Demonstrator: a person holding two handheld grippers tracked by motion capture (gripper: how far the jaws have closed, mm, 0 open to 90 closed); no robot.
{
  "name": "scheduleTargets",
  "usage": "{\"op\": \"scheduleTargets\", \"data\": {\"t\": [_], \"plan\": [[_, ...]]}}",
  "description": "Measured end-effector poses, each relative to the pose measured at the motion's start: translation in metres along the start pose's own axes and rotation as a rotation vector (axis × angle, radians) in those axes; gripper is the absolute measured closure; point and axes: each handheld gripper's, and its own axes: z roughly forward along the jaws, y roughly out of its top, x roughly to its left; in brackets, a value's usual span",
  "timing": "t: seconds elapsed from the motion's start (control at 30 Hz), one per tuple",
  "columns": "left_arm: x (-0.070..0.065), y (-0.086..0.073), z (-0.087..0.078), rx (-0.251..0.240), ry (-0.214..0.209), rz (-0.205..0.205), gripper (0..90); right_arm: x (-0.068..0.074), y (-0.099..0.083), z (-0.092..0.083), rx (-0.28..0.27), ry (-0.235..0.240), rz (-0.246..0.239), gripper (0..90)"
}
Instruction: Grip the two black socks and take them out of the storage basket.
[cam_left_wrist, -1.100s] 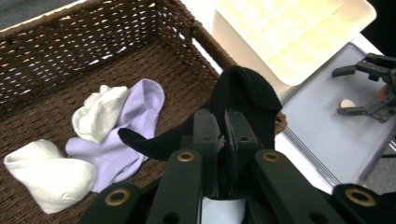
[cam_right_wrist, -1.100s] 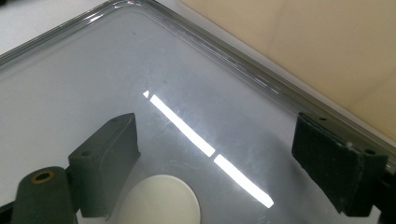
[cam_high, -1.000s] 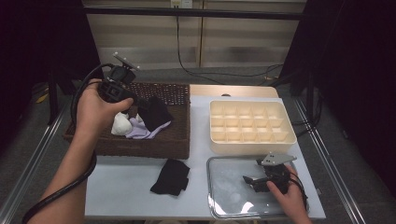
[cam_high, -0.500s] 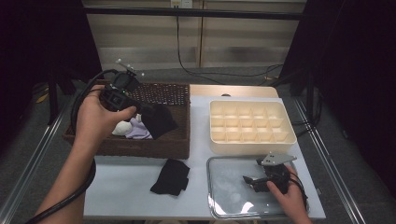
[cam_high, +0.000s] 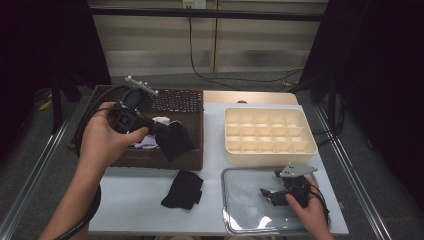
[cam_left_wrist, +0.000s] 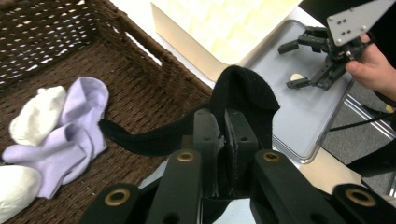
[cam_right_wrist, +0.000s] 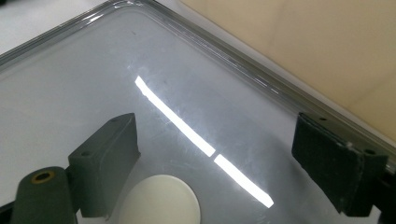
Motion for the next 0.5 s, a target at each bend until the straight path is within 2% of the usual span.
{"op": "scheduleTargets", "data": {"t": [0.2, 0.33, 0.37, 0.43, 0.47, 0.5], "plan": [[-0.009, -0.008, 0.017, 0.024, -0.032, 0.024, 84.7, 0.0, 0.0, 0.0, 0.0, 0.0, 0.001, 14.0], [-0.011, -0.015, 0.035, 0.042, -0.053, 0.022, 84.7, 0.0, 0.0, 0.0, 0.0, -0.001, 0.0, 14.0], [-0.012, -0.019, 0.045, 0.05, -0.064, 0.019, 84.7, 0.0, 0.0, 0.0, 0.0, 0.0, 0.0, 14.0], [-0.012, -0.02, 0.051, 0.059, -0.072, 0.02, 84.7, 0.0, 0.0, 0.0, 0.0, 0.0, 0.0, 14.0], [-0.011, -0.024, 0.061, 0.074, -0.062, 0.03, 84.7, 0.0, 0.0, 0.0, -0.001, 0.0, 0.0, 14.0], [-0.011, -0.024, 0.061, 0.074, -0.062, 0.03, 84.6, 0.0, 0.0, 0.0, -0.001, 0.0, 0.0, 14.0]]}}
